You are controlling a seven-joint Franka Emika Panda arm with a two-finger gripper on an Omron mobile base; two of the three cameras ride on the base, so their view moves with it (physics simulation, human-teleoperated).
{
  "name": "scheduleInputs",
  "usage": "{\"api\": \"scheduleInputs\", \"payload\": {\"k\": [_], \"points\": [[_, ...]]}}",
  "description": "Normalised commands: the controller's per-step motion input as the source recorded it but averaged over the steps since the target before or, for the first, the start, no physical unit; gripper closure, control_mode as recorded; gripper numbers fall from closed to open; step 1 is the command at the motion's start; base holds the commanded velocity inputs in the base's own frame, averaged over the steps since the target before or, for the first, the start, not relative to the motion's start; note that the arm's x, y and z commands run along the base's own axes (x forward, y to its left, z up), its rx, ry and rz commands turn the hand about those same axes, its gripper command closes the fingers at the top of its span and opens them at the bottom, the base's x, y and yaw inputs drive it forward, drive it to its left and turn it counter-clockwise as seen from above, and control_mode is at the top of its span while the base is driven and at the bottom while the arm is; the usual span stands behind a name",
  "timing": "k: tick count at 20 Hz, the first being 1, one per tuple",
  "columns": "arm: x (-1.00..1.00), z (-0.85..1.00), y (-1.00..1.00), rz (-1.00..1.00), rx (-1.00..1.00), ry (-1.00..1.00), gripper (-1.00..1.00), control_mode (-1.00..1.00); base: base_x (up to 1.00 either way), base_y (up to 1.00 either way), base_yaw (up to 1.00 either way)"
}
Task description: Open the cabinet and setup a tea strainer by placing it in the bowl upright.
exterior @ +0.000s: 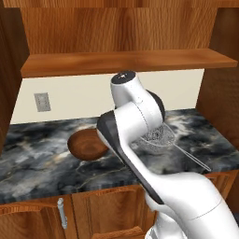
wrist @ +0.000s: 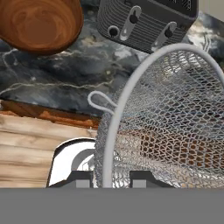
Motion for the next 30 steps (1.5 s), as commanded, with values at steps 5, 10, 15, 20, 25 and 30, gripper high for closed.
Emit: {"api": "scheduleInputs", "payload": {"k": [5, 10, 15, 20, 25, 30], "points": [[0.60, -0.04, 0.40, 0.02, 0.00, 0.10, 1.00, -1.00, 0.00, 0.00, 0.00], [0.64, -0.13, 0.84, 0.06, -0.01, 0.07, 1.00, -1.00, 0.00, 0.00, 0.00], [0.62, -0.59, 0.48, 0.08, -0.09, 0.03, 1.00, -1.00, 0.00, 0.00, 0.00], [0.69, -0.63, 0.41, 0.14, -0.16, 0.01, 1.00, -1.00, 0.00, 0.00, 0.00], [0.64, -0.28, 0.32, 0.27, -0.07, -0.03, 1.00, -1.00, 0.00, 0.00, 0.00], [0.31, -0.13, 0.12, 0.10, -0.02, -0.01, 1.00, -1.00, 0.00, 0.00, 0.00]]}}
